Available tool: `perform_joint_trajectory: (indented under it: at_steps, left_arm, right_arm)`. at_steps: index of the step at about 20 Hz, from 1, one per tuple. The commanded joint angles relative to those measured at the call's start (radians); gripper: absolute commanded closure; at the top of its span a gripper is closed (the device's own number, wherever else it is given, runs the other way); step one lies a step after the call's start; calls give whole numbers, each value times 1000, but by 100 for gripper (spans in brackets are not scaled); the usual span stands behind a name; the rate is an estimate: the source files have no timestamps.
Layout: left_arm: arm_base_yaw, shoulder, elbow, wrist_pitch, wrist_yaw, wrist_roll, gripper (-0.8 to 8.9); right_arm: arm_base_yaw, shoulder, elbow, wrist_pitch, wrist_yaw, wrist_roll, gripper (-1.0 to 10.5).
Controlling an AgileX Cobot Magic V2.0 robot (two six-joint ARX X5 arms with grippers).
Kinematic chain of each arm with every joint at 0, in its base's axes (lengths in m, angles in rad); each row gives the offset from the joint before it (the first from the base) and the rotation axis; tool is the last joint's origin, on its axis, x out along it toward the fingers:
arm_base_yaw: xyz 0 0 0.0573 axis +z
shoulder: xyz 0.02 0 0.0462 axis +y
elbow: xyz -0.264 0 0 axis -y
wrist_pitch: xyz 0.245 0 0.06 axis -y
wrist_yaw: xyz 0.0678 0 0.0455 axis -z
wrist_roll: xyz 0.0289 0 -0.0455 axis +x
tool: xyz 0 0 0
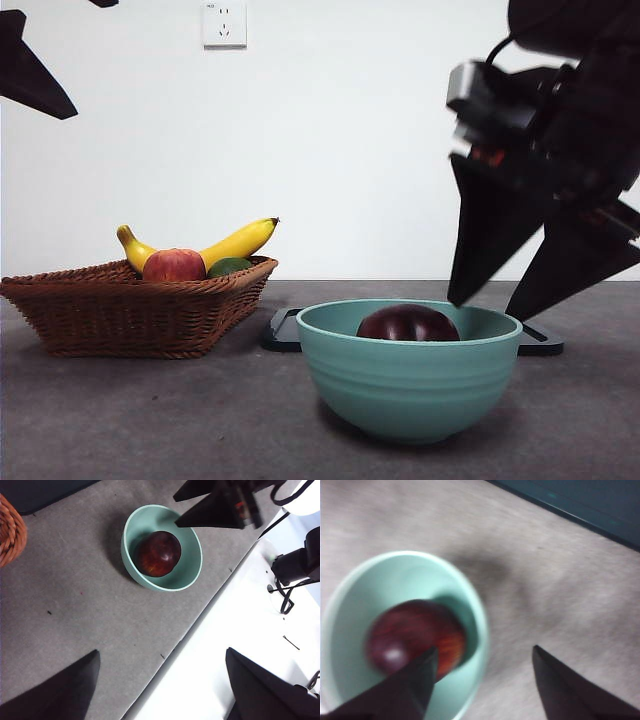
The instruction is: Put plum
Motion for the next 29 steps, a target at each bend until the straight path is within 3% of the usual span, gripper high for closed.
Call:
perform_joint_trajectory:
  at_steps: [1, 4, 8, 11, 21, 29]
  left_arm:
    - [-5, 6, 7, 5, 7, 12, 412]
    - [-5, 6, 7, 5, 7, 12, 412]
    - [-5, 6, 7, 8, 7, 12, 412]
    - [-5, 6, 7, 10, 7, 12, 411]
    - [-5, 6, 7, 23, 7, 12, 411]
    - [-5, 6, 7, 26, 7, 12, 411]
  right_arm:
    - [9, 39, 3, 31, 11, 10, 713]
    - [19, 69, 3, 51, 11, 9, 800]
    - [40, 108, 3, 66, 8, 10, 831]
    - [47, 112, 3, 82, 6, 10, 937]
    - [39, 91, 106, 51, 6, 39, 937]
    - [-101, 179, 338, 24, 16, 4, 937]
